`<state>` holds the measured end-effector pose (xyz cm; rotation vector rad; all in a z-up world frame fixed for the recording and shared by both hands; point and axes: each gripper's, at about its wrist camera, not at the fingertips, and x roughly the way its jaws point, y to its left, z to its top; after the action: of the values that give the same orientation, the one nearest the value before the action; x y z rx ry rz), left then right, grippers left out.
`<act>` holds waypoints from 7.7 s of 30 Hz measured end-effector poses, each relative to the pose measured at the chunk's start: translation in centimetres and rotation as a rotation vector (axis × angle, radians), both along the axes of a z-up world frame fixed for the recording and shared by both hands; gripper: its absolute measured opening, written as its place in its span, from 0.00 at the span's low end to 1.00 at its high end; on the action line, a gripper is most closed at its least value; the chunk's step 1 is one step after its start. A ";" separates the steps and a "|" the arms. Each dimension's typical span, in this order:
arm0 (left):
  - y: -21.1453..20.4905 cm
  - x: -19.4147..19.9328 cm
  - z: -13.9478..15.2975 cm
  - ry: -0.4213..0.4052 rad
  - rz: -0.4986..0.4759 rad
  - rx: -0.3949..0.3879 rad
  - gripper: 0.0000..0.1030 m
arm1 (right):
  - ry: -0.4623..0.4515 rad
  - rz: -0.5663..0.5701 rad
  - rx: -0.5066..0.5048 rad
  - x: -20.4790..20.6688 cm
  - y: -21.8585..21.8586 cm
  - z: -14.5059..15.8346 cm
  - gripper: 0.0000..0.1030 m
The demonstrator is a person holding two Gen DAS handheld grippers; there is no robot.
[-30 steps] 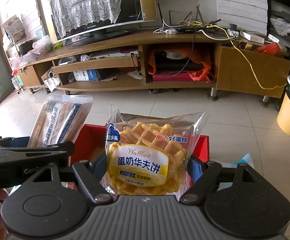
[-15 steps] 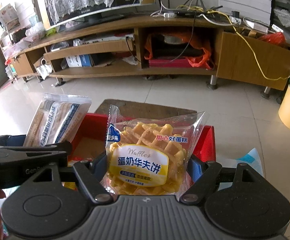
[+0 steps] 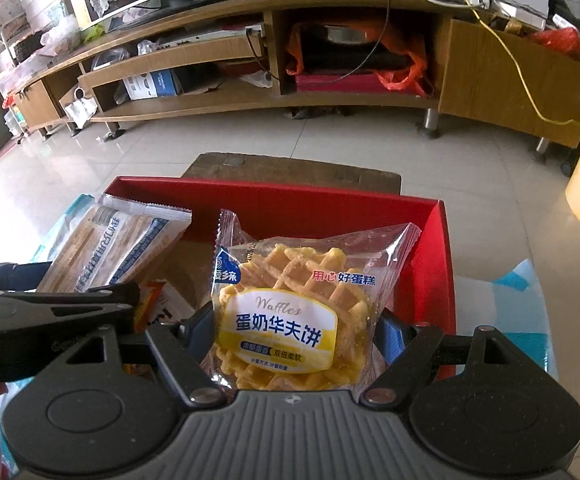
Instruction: Organize snacks
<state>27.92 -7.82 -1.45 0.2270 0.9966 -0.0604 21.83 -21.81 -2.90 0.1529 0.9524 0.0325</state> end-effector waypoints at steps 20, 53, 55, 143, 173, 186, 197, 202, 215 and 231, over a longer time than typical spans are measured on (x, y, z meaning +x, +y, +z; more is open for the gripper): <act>0.2 -0.1 0.3 0.015 0.008 -0.003 0.81 | 0.003 -0.007 -0.045 -0.1 0.5 0.2 0.77; 2.0 -3.5 3.9 -0.055 0.027 -0.039 0.93 | -0.067 0.033 -0.097 -2.4 1.1 2.2 0.79; 2.0 -3.7 3.9 -0.055 0.026 -0.036 0.93 | -0.054 0.046 -0.109 -2.2 1.3 1.7 0.79; -1.8 -21.9 -0.6 0.197 -0.276 0.017 0.94 | 0.105 0.148 -0.209 -18.2 0.9 3.3 0.79; -0.3 -18.1 -1.4 0.310 -0.156 -0.130 0.85 | 0.078 0.093 -0.197 -18.6 -1.5 4.3 0.79; -2.9 -17.6 -5.2 0.340 -0.167 -0.044 0.90 | 0.064 0.086 -0.182 -18.9 -2.1 4.8 0.79; -0.3 -21.4 -4.0 0.358 -0.219 -0.035 0.74 | 0.066 0.115 -0.175 -19.0 -1.6 4.8 0.79; 1.3 -22.6 -3.9 0.385 -0.226 -0.044 0.81 | 0.115 0.112 -0.163 -18.5 -2.0 3.5 0.79; 1.3 -22.3 -4.3 0.361 -0.264 -0.007 0.95 | 0.266 0.178 -0.142 -15.2 -0.4 -1.9 0.79; 3.6 -22.1 -4.3 0.387 -0.228 -0.041 0.86 | 0.305 0.216 -0.127 -19.1 1.2 -3.4 0.53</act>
<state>5.80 -4.22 -5.77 0.2978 1.3489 -0.3430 2.75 -20.62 -6.33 -0.0656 1.2686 0.1509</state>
